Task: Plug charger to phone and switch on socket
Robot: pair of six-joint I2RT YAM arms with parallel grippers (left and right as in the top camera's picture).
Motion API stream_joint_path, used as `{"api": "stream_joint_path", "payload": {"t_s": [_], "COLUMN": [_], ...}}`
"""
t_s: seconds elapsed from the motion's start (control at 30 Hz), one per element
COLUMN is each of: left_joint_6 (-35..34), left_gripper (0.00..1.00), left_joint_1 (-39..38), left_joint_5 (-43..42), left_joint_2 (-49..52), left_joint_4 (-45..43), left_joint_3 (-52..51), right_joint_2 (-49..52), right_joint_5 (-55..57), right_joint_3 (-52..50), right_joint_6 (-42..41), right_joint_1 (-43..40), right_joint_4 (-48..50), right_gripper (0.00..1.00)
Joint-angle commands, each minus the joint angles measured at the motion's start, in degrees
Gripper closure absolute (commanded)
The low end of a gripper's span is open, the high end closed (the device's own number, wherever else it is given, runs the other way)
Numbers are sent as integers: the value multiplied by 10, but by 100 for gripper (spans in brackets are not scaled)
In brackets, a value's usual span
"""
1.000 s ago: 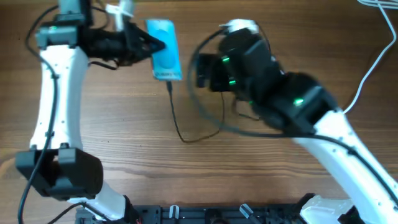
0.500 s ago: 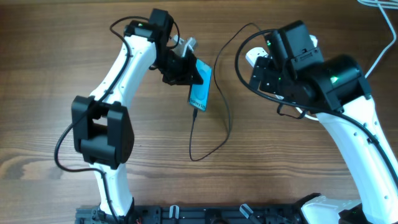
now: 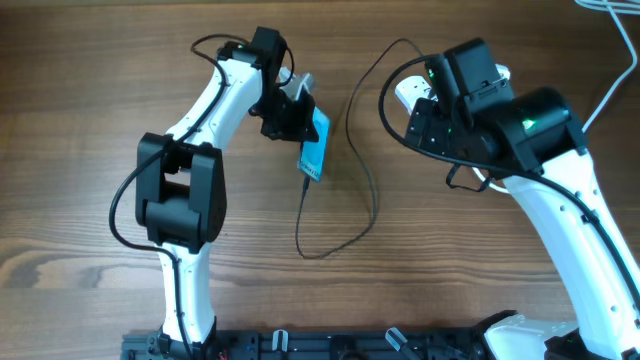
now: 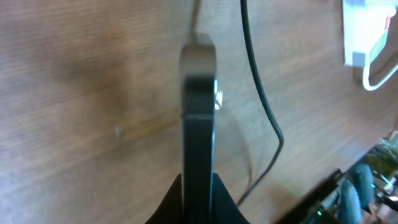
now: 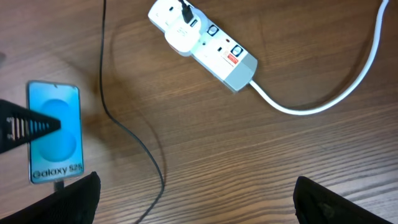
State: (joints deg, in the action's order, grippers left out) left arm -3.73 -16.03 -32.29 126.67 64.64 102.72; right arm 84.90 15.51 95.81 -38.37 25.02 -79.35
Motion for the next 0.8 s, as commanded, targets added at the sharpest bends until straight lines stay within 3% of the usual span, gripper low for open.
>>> {"api": "stream_joint_path", "payload": {"t_s": [0.0, 0.17, 0.47, 0.63, 0.77], "left_joint_6": [2, -46, -46, -46, -46], "left_gripper": [96, 96, 95, 77, 77], "left_joint_1": [-2, -2, -4, -4, -4], "left_joint_5": [-2, -2, -2, 9, 22], "left_joint_2": [5, 22, 45, 45, 45], "left_joint_4": [-34, -69, -76, -73, -66], "left_joint_3": [3, 3, 3, 3, 3], "right_joint_2": [0, 0, 0, 0, 0], "right_joint_5": [6, -11, -16, -16, -20], "right_joint_3": [-14, -14, -14, -14, -14], "right_joint_6": [-7, -8, -8, -7, -6], "right_joint_1": [-2, -2, -2, -2, -2], "right_joint_4": [9, 26, 37, 37, 37], "right_gripper": [0, 0, 0, 0, 0]}}
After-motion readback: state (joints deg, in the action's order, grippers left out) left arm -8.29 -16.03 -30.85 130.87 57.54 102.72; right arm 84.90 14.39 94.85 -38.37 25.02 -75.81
